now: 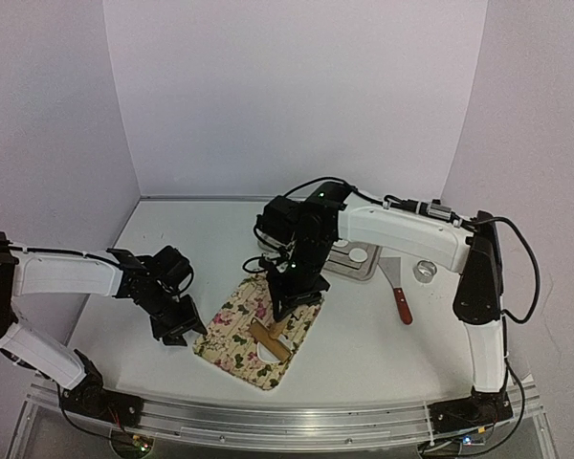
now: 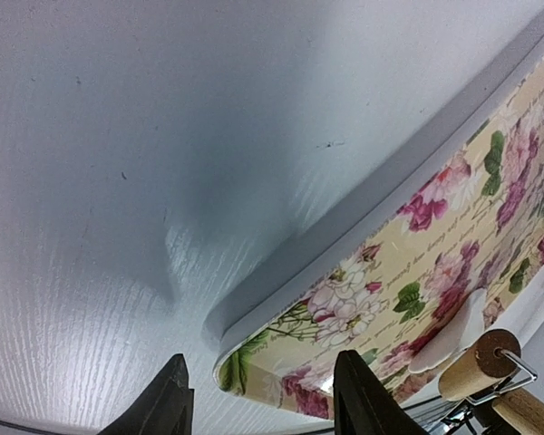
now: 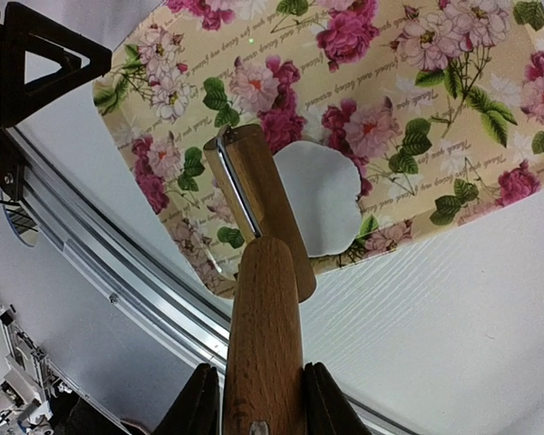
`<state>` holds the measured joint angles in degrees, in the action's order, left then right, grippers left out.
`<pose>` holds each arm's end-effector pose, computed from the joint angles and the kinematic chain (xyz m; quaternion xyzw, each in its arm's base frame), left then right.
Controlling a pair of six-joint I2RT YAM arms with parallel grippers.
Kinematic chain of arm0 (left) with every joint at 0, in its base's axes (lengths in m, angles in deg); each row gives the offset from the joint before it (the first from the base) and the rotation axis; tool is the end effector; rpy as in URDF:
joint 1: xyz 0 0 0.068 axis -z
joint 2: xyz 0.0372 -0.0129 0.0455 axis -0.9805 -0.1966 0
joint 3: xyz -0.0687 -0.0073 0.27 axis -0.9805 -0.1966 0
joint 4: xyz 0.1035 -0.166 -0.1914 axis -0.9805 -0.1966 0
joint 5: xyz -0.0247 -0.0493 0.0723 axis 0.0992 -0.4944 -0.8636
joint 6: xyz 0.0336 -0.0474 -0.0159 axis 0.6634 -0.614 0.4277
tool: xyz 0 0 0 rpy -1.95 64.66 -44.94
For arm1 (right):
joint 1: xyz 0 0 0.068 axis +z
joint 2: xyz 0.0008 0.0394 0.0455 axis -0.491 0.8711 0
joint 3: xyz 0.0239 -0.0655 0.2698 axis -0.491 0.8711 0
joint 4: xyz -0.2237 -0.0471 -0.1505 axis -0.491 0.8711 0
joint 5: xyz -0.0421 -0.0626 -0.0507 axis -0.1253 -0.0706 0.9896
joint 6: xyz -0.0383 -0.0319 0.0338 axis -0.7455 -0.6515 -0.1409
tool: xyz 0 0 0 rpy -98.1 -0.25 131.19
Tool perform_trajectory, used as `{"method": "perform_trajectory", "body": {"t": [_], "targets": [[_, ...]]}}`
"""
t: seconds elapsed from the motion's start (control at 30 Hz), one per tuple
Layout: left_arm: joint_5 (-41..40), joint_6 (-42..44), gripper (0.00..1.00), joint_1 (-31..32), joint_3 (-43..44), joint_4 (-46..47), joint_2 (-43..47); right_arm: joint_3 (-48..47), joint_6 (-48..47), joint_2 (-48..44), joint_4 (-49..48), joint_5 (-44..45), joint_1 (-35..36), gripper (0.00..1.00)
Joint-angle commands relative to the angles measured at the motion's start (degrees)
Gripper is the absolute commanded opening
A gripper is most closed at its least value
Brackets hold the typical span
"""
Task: Roll out the dumpling wrappers from the dough
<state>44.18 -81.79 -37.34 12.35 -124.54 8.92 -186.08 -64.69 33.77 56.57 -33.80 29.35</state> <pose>0.1788 -0.1696 0.1549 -0.1908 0.9649 -0.1807 0.0033 0.2197 0.3947 0.2642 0.3183 -0.9208 -0.2226 0.0351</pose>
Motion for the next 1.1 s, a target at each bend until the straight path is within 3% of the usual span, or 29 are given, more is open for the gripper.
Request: {"method": "perform_trajectory", "body": {"t": [0.0,0.3,0.83,1.07], "targets": [[0.1,-2.4,0.68,1.1,0.4,3.0,-2.8,-3.1,-1.4,1.6,-0.9,1.2,-0.3,0.00],[-3.2,-1.8,0.62,3.6,2.8,-1.6,-7.7,-1.7,-1.6,4.3,-0.9,2.9,-1.1,0.00],[-5.5,-1.5,0.02,5.5,1.9,-0.3,-12.1,7.0,0.3,11.6,0.3,5.0,-1.6,0.00],[-5.6,-0.9,0.00,5.7,1.7,0.2,-12.6,7.6,0.9,15.1,-0.4,4.5,-1.7,0.00]]}}
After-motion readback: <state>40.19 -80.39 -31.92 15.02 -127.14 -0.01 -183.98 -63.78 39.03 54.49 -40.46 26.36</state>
